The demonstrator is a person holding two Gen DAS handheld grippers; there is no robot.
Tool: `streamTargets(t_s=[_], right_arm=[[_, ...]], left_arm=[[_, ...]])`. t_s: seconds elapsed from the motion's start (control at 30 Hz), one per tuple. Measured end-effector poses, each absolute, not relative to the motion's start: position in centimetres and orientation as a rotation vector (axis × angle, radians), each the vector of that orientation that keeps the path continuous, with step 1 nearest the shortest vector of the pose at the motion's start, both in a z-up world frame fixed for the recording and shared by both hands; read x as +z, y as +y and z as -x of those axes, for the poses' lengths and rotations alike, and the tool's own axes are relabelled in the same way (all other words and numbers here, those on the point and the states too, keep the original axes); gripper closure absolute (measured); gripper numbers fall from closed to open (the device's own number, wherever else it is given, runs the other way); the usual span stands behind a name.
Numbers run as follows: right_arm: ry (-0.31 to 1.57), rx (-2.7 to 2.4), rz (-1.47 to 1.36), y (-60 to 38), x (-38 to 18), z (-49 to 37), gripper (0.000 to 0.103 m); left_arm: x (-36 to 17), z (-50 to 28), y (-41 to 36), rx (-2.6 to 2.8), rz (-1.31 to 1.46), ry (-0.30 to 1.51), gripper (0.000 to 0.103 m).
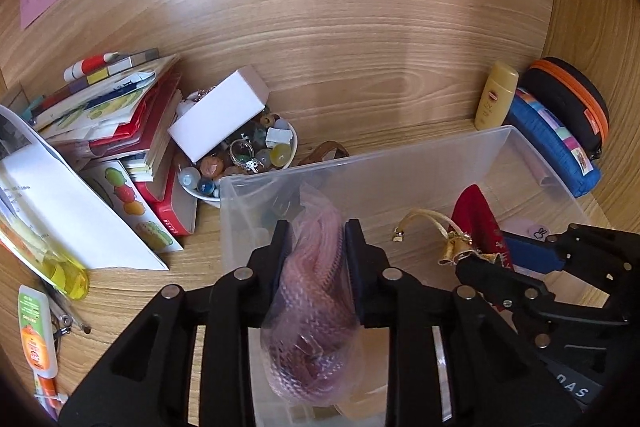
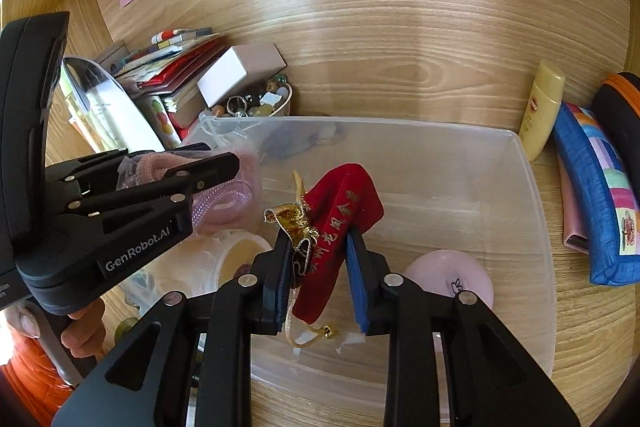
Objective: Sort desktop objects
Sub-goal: 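Carry the rope bag and red pouch into the clear box and release both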
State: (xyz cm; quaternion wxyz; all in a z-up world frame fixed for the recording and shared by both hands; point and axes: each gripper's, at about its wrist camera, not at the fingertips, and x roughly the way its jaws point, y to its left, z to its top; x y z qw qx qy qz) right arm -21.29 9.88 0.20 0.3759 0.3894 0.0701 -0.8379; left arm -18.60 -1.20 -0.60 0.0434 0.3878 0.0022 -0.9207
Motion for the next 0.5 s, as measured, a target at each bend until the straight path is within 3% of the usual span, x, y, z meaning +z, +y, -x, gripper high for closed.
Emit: streamTargets(t_s=[0.07, 0.1, 0.4, 0.5], right_arm=[[0.194, -2.148, -0.993, 9.7, 0.1, 21.1, 0.077], [0.205, -2.150, -0.987, 9.6, 0.1, 20.9, 0.077], [0.256, -2.198, -0.957, 9.5, 0.3, 20.3, 0.070], [0.266, -2.222, -0.953, 9.6, 0.4, 20.3, 0.062]], left_arm=[[-0.6, 18.6, -1.3, -2.819, -1.213, 0.031, 0.052], [-0.7, 18.6, -1.3, -2.819, -1.221, 0.040, 0.048], [1.0, 17.1, -1.0, -2.860, -1.124, 0.023, 0.041], [1.7, 16.7, -0.9, -2.882, -1.090, 0.011, 0.038]])
